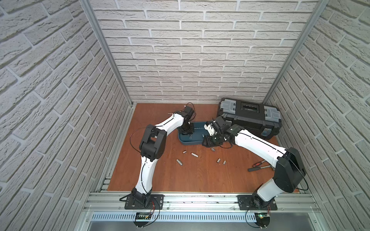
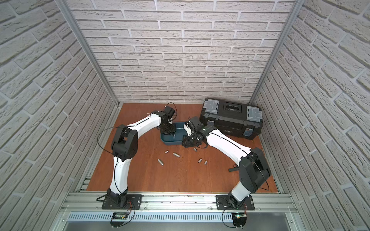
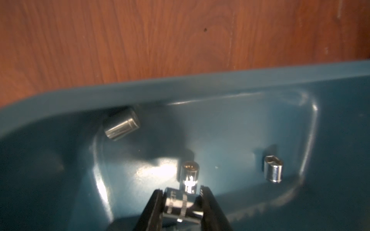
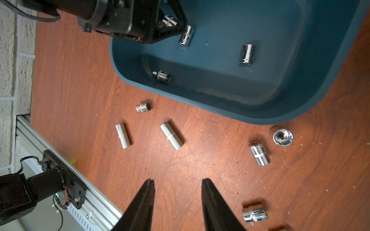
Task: Put the socket on the desktop into the storage box
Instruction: Place the socket head in the storage box.
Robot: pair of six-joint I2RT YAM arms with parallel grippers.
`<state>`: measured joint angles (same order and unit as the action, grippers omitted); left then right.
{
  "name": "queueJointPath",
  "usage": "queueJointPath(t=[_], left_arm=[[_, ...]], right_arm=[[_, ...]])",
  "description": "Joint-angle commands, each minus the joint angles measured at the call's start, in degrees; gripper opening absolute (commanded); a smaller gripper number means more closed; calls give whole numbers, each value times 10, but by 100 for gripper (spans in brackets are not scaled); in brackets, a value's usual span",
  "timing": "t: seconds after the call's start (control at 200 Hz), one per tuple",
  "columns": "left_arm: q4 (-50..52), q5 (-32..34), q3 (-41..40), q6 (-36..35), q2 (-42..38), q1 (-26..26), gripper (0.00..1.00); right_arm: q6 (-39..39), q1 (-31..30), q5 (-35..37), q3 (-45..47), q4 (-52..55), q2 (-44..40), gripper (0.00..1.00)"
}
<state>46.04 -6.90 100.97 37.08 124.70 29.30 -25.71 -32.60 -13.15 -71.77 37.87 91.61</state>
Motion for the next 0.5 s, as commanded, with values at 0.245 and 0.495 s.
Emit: queueJointPath(t=[0.245,0.495], left_arm=[[6,4,12,-11,19,-3,34],[8,5,13,-16,23,-3,44]], right_arm=[[-12,4,14,6,-12,-8,45],[-20,4,20,19,-13,-19,45]])
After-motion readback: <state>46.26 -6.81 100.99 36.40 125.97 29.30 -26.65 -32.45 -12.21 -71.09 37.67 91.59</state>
